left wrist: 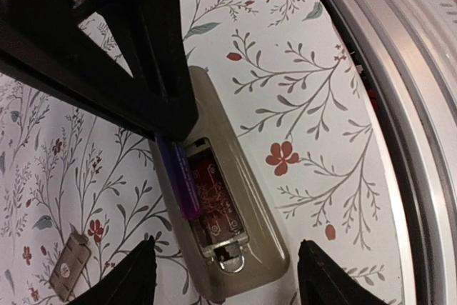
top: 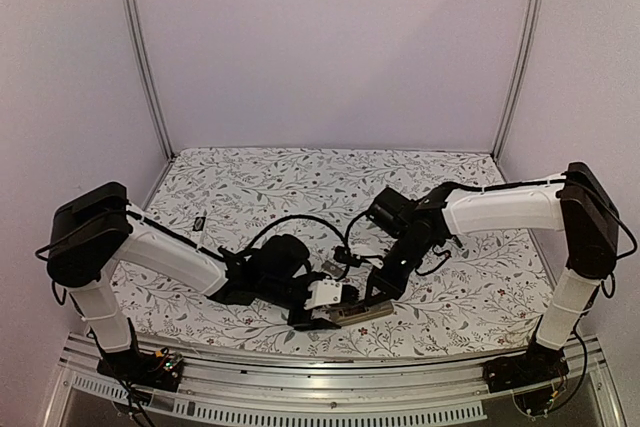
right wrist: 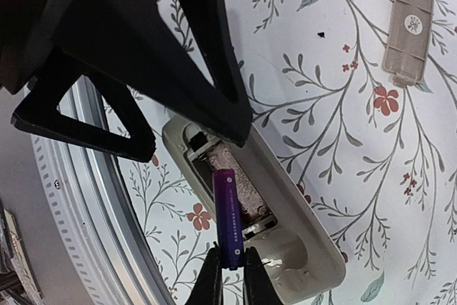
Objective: Load the batteries into the remote control
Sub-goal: Adjust the remote control without batteries at the center of the board.
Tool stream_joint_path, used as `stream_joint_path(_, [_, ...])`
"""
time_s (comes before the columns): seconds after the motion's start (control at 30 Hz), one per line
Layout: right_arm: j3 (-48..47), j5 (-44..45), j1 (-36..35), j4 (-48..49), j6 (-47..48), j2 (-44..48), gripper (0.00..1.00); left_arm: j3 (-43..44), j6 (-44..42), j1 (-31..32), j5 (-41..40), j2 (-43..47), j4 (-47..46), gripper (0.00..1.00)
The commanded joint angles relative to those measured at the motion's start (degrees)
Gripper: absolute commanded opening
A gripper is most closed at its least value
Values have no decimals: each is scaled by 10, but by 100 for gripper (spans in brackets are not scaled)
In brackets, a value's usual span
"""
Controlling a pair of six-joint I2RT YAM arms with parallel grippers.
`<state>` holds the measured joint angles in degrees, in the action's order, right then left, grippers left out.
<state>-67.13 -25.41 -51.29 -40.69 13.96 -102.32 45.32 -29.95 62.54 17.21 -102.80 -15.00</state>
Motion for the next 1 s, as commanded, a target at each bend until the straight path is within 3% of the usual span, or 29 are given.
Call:
stream_joint_path(0.0, [8,-14,3,12,-11,28,0,6,8,-5,-25,-15,0,65])
stream_joint_path(0.17, [12,-13,3,10,-19,29,0,7,14,-5,-32,-18,4,63])
stream_joint_path(0.43, [24,9,8,10,-55,44,0,44,-5,-1,11,-33,62,71])
stream_joint_path(0.97, [55,-6,10,50,-98,69,0,34,3,-8,-87,-32,45,60])
